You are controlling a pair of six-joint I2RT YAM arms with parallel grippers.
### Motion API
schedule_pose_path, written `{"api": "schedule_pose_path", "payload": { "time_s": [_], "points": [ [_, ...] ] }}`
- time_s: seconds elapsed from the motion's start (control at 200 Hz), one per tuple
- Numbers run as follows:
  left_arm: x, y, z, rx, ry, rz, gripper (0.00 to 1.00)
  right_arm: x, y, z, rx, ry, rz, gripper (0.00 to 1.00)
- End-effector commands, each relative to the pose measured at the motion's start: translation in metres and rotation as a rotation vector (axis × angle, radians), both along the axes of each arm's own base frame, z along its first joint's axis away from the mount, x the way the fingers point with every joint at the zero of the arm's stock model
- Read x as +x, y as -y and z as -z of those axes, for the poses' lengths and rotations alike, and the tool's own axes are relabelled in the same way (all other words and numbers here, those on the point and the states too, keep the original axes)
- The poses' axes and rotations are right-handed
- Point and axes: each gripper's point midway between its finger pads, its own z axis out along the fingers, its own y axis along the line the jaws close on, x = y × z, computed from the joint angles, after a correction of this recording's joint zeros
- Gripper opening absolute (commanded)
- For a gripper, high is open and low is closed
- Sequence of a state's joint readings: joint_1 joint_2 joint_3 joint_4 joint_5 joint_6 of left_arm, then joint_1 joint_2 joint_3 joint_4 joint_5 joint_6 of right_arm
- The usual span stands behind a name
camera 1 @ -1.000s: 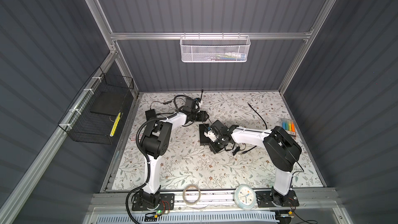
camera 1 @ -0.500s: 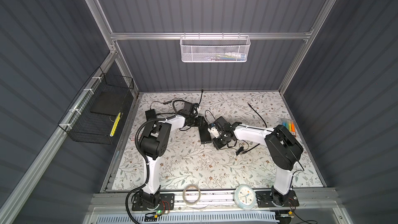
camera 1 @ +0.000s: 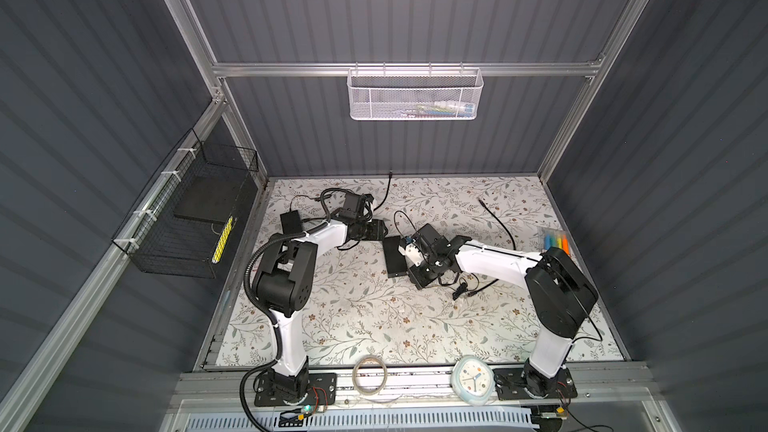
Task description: Insert the plug into the switch port
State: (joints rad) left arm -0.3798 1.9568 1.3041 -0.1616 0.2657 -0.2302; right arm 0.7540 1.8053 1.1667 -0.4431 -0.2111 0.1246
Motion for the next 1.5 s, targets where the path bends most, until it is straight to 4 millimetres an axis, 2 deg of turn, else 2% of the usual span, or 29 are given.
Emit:
{"api": "schedule_pose_path", "payload": {
  "time_s": [0.0,0.105,0.18,0.19,0.205,0.3,0.59,0.765,0.82,0.84,0.921,1.076,1.226,1.491],
  "points": [
    [0.007,0.017,-0.013,-0.009,0.047,0.078,0.61,0.000,-0.006,-0.006,0.021,-0.018,0.004,0.00],
    [0.009,0.027,-0.011,-0.016,0.049,0.117,0.61,0.000,-0.008,0.000,0.016,-0.029,-0.005,0.00],
    [0.005,0.034,-0.002,-0.033,0.028,0.141,0.61,0.003,-0.010,0.004,0.015,-0.033,-0.010,0.00],
    [0.011,0.038,-0.012,-0.046,0.051,0.144,0.61,0.003,-0.010,0.006,0.013,-0.034,-0.009,0.00],
    [0.013,0.041,-0.014,-0.053,0.056,0.148,0.61,0.003,-0.010,0.007,0.013,-0.035,-0.009,0.00],
    [0.014,0.051,-0.007,-0.064,0.045,0.159,0.61,0.007,-0.011,0.012,0.010,-0.040,-0.003,0.00],
    [0.013,0.056,0.012,-0.074,0.000,0.165,0.61,0.017,-0.009,0.015,0.018,-0.033,0.020,0.00],
    [0.003,0.049,0.024,-0.058,-0.032,0.151,0.61,0.026,-0.008,0.017,0.020,-0.023,0.036,0.00],
    [0.003,0.049,0.019,-0.063,-0.026,0.149,0.61,0.028,-0.007,0.016,0.021,-0.019,0.039,0.00],
    [-0.007,0.045,0.030,-0.051,-0.056,0.148,0.61,0.029,-0.007,0.017,0.021,-0.019,0.038,0.00],
    [-0.011,0.040,0.031,-0.036,-0.064,0.139,0.61,0.031,-0.006,0.017,0.016,-0.014,0.038,0.00],
    [-0.012,0.031,0.022,-0.007,-0.056,0.124,0.61,0.029,-0.004,0.017,0.012,-0.019,0.031,0.00],
    [-0.002,0.012,0.017,0.046,-0.029,0.073,0.61,0.020,0.005,0.022,-0.008,-0.030,0.029,0.00],
    [0.004,0.015,0.013,0.032,-0.020,0.079,0.61,0.017,0.004,0.025,-0.009,-0.047,0.021,0.00]
  ]
}}
